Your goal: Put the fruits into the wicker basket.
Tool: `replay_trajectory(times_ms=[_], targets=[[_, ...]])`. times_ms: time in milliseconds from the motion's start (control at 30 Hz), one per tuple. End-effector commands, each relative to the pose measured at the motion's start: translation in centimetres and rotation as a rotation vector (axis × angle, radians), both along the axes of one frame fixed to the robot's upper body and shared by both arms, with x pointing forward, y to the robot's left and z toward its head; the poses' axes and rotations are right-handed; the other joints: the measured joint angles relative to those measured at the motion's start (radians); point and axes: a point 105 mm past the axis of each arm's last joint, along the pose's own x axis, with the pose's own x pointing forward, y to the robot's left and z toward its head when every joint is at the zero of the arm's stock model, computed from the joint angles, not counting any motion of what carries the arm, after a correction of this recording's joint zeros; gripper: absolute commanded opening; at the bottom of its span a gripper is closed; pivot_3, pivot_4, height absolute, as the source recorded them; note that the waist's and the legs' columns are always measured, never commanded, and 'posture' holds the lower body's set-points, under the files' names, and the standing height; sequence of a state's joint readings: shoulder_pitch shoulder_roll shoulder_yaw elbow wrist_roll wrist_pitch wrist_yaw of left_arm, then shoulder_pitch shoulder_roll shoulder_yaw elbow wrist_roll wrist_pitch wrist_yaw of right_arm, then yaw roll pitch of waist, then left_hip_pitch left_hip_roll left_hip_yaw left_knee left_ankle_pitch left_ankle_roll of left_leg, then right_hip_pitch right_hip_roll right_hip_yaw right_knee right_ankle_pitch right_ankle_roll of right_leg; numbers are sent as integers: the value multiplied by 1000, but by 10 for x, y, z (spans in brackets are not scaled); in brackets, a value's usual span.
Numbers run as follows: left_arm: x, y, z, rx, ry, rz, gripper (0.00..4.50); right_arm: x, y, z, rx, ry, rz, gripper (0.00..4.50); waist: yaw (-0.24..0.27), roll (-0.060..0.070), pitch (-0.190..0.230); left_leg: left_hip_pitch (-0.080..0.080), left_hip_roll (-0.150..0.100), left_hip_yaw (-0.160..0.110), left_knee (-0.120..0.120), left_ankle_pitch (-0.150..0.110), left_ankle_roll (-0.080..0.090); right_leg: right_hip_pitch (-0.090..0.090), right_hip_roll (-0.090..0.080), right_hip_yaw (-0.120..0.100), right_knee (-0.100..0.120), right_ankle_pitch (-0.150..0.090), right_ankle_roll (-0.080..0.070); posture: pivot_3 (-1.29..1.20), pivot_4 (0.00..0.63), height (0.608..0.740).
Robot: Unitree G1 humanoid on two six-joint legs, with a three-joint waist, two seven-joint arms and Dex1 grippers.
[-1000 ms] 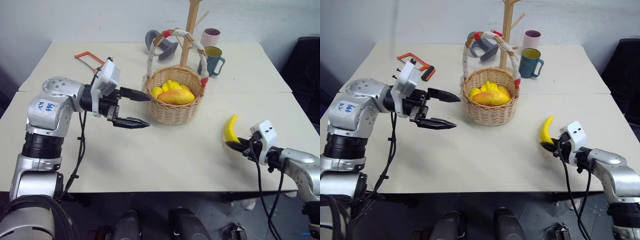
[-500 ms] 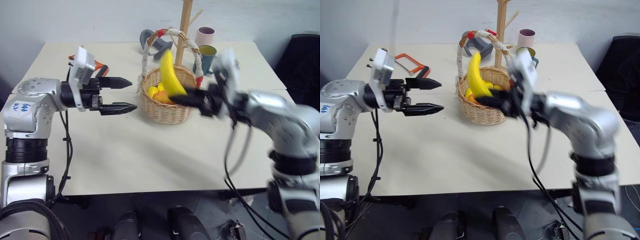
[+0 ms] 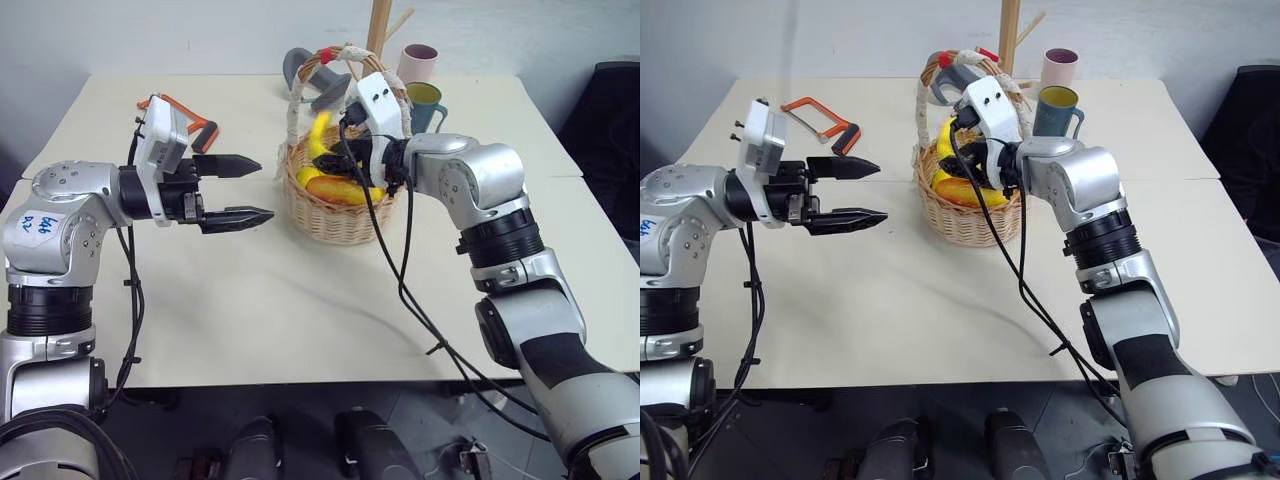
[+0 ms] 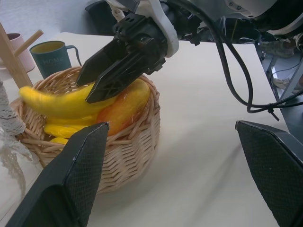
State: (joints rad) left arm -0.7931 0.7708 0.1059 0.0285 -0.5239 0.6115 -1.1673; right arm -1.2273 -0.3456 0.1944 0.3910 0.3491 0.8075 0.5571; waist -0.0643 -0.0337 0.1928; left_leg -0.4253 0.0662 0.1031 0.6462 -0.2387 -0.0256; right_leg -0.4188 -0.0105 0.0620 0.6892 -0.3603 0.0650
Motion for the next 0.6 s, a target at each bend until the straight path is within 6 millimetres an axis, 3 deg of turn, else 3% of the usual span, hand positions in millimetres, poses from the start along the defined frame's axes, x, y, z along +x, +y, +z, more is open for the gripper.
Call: replay_trajectory(times_ms=[33, 67, 133, 233, 300, 367, 467, 600], targets=[[-5, -2, 12, -19, -51, -20, 4500, -25, 2, 30, -9, -144, 75, 3880, 1, 0, 0, 0, 0, 0, 0, 0, 0, 0, 0, 0, 0, 0, 0, 0, 150, 740], [-4, -4, 12, -24, -50, -25, 4500, -36, 1, 34, 9, -145, 99, 4202, 3, 0, 0, 0, 0, -1, 0, 0, 0, 0, 0, 0, 1, 0, 0, 0, 150, 740], [-5, -8, 13, -31, -48, -50, 4500, -62, -9, 40, 71, -135, 139, 4202, 7, 0, 0, 0, 0, -1, 0, 0, 0, 0, 0, -1, 1, 0, 0, 0, 150, 740], [-4, -11, 13, -32, -48, -61, 4500, -84, -22, 41, 130, -111, 155, 4202, 9, 0, 0, 0, 0, -1, 0, 0, 0, 0, 0, -1, 0, 0, 0, 0, 150, 740], [-1, -13, 16, -33, -51, -67, 4500, -93, -57, 29, 122, -98, 49, 4202, 8, 0, 0, 0, 0, -1, 1, 0, 0, 1, 0, -1, 1, 0, 0, 0, 150, 740], [1, -14, 18, -35, -52, -73, 4500, -90, -81, 18, 98, -98, -66, 4202, 18, -1, 0, 0, 0, -3, 1, 0, 1, 2, 0, -2, 0, 0, 0, 0, 150, 740], [2, -15, 19, -33, -57, -83, 4500, -79, -99, 9, 86, -113, -190, 4202, 12, -1, 0, 2, -1, -3, 1, -1, 3, 5, -1, -2, -3, 0, 0, 0, 150, 740], [3, -19, 21, -33, -63, -100, 4500, -58, -101, 6, 125, -128, -247, 4202, -1, -1, 0, 4, 0, -1, 0, 0, 3, 4, 2, 0, -1, 0, 0, 0, 150, 740]])
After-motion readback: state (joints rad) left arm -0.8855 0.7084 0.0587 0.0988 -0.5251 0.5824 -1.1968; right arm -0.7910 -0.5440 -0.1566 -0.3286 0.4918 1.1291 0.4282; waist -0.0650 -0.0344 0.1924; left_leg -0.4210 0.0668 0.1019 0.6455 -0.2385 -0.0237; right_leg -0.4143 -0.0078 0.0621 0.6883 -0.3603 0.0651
